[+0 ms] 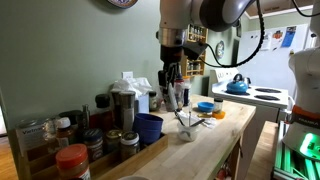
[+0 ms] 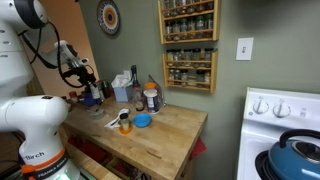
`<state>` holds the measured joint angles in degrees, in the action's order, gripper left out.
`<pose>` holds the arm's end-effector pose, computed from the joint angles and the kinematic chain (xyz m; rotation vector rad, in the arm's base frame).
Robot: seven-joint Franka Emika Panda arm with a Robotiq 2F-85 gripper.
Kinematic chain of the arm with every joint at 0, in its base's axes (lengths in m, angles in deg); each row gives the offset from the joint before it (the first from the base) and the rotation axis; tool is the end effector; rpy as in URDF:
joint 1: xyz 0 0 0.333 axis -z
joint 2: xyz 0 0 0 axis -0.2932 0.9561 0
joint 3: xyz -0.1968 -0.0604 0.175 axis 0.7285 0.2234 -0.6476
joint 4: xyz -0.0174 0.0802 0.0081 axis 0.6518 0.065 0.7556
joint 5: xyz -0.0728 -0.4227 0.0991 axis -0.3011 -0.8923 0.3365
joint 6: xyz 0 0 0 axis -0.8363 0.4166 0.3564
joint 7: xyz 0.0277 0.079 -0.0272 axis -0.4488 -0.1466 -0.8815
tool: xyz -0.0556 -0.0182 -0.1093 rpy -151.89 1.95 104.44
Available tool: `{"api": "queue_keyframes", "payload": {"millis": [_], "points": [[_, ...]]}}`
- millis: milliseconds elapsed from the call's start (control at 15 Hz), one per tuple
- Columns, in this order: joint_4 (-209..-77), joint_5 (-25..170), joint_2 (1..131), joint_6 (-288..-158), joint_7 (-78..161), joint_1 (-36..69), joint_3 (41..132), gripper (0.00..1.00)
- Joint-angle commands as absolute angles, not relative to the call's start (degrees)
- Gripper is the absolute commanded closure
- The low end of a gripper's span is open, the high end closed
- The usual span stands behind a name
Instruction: Remove the white container from the wooden tray and put it on the table
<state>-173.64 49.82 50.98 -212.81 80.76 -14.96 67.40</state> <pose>0.4125 0.4124 0.3049 2.8292 0.4491 0.3784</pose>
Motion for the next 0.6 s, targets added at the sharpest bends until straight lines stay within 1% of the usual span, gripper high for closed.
{"api": "queue_keyframes", "payload": {"millis": [0,267,533], "points": [[-175.46,49.07,50.67,-219.22,83.7,-8.42,67.07,0.69],[-174.21,49.4,54.75,-223.34,86.51,-4.17,67.85,0.69],[-174.08,48.68,58.81,-228.49,91.27,-4.02,68.47,0.69]]}}
